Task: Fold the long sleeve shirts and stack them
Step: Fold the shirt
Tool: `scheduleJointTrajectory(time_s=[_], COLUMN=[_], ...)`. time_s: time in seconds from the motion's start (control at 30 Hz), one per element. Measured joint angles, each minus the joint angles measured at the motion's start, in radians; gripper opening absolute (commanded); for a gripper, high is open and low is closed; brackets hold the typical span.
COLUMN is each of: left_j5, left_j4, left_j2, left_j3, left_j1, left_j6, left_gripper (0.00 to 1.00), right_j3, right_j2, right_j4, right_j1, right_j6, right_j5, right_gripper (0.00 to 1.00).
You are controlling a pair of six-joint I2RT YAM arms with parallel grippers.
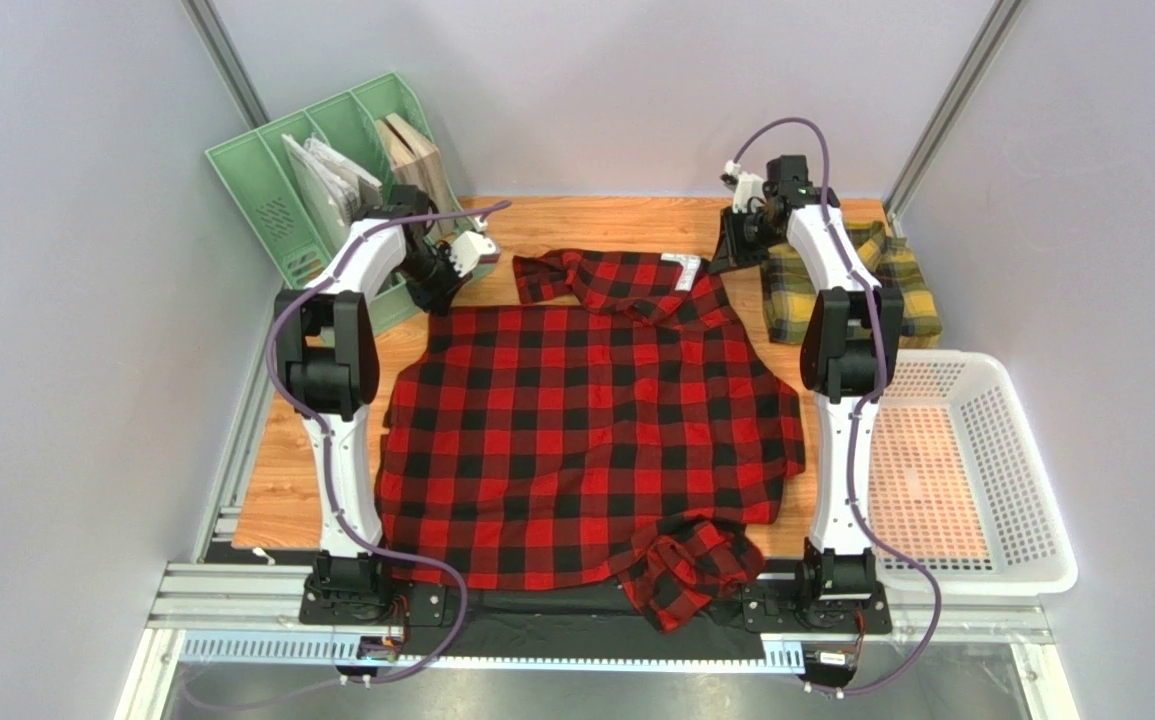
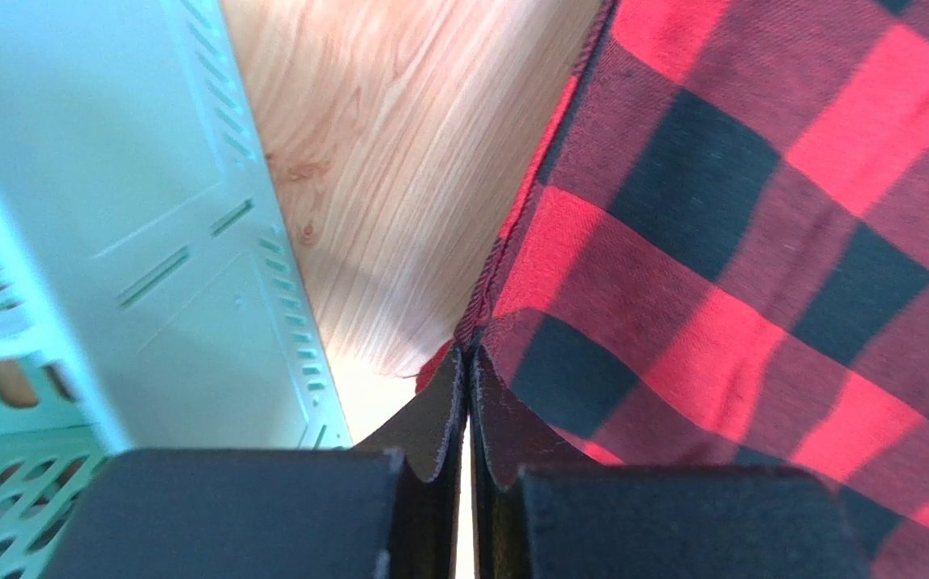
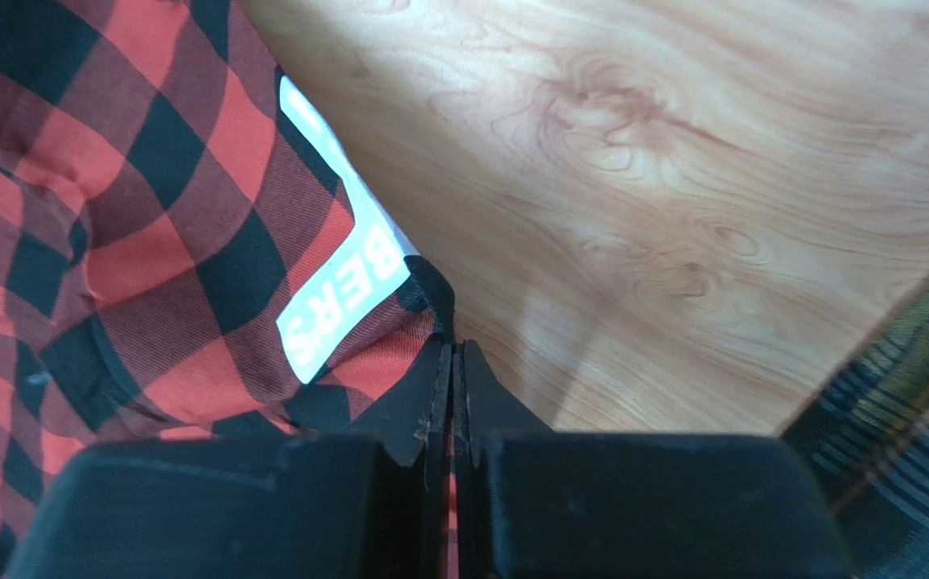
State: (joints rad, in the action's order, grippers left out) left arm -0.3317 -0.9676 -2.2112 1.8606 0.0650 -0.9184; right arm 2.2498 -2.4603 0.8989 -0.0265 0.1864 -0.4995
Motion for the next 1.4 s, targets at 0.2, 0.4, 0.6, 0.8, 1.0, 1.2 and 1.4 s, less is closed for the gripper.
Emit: scheduleJointTrajectory(time_s=[0.2,0.4,0.6,0.8,1.0,1.2,1.4], left_j5=[-0.018,-0.046,-0.054,-0.052,-0.053,-0.053,-0.052], left_j4=[0.019,0.051,0.043,0.018,0.002,0.003,0.003], left_j2=[0.055,0.201,0.362,0.440,0.512,0.572,0.618], left_j3=[-0.004,-0.088,-0.201,-0.351,-0.447,-0.486,-0.585], left_j1=[-0.002,-0.014,-0.016,-0.016,-0.025,-0.027,-0.028], left_j6=[0.009,0.000,-0.073,-0.151,-0.208,-0.243,-0.282], left_gripper=[0.00,0.00,0.00,0.00,0.00,0.00,0.20], right_j3=[0.018,-0.060,-0.206,-0.344,-0.505,-0.604,-0.771], right_j2=[0.032,0.170,0.341,0.405,0.466,0.576,0.673], right_j4=[0.001,0.002,0.027,0.126,0.220,0.264,0.289], right_j1=[0.008,0.008,0.011,0.024,0.071,0.083,0.082], right_j6=[-0.015,-0.007,0.016,0.060,0.093,0.115,0.153], right_j5=[-0.013,-0.040,-0.076,-0.088,-0.097,-0.135,-0.163], right_gripper=[0.00,0.00,0.00,0.00,0.00,0.00,0.21])
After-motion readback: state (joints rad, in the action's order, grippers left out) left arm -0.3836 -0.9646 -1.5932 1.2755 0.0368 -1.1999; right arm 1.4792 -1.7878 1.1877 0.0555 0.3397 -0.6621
